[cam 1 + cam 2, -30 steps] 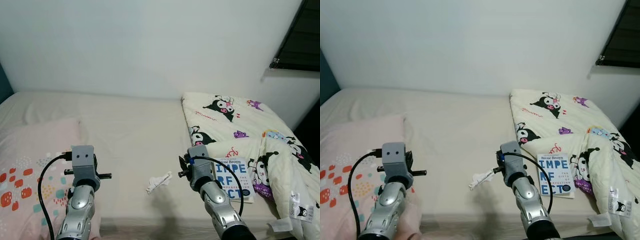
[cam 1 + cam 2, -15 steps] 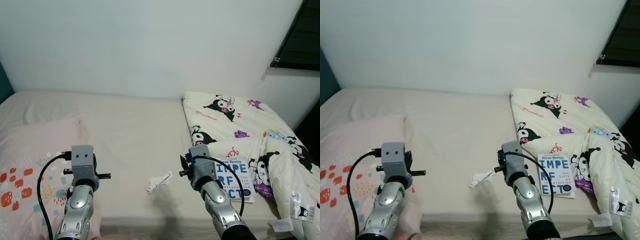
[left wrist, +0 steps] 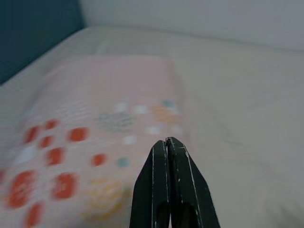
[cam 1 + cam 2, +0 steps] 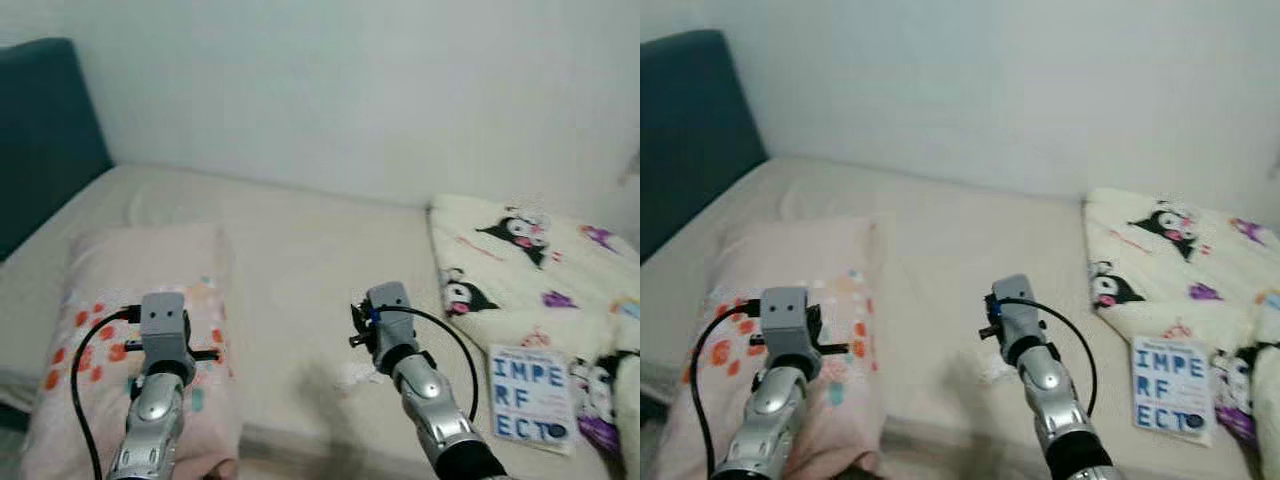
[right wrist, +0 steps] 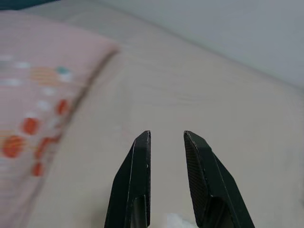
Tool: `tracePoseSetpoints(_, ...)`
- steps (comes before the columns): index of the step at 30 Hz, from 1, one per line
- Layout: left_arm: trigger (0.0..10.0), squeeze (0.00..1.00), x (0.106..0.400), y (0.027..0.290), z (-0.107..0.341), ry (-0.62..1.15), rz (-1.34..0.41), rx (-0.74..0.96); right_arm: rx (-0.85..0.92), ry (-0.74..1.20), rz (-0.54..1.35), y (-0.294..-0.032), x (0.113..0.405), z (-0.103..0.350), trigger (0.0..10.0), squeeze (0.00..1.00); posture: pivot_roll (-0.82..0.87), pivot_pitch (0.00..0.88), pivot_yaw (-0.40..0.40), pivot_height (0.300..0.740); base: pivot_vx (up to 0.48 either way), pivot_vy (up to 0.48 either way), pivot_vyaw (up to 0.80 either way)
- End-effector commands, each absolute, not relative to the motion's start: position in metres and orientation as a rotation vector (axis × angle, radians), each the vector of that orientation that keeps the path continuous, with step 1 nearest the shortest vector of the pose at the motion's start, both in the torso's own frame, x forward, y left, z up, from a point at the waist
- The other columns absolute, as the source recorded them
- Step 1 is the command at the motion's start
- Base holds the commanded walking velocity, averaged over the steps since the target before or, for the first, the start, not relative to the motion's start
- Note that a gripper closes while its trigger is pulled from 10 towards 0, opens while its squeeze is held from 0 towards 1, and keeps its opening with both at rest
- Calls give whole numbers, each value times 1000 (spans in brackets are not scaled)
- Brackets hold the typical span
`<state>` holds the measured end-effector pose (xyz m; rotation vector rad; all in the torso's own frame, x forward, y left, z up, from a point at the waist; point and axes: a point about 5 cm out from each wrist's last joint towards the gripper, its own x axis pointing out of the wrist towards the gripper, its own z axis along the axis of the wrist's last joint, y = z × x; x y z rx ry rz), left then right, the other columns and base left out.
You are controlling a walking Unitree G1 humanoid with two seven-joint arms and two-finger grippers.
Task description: Clean up the room
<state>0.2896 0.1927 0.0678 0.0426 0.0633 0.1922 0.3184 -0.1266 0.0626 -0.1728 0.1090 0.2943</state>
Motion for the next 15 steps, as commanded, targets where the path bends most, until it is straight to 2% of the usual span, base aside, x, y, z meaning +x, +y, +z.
tracePoseSetpoints(1, 10000, 0, 287, 193, 66, 69, 188, 63, -171, 113, 293, -127, 318, 62, 10000, 0, 45, 0, -110, 740, 0, 0, 800)
tracePoseSetpoints(12, 10000, 0, 287, 196, 68, 72, 192, 68, -168, 104, 299, -123, 321, 64, 10000, 0, 36, 0, -100, 740, 0, 0, 800)
tracePoseSetpoints(15, 10000, 0, 287, 190, 64, 88, 153, 72, -167, 110, 286, -126, 319, 62, 10000, 0, 34, 0, -96, 740, 0, 0, 800)
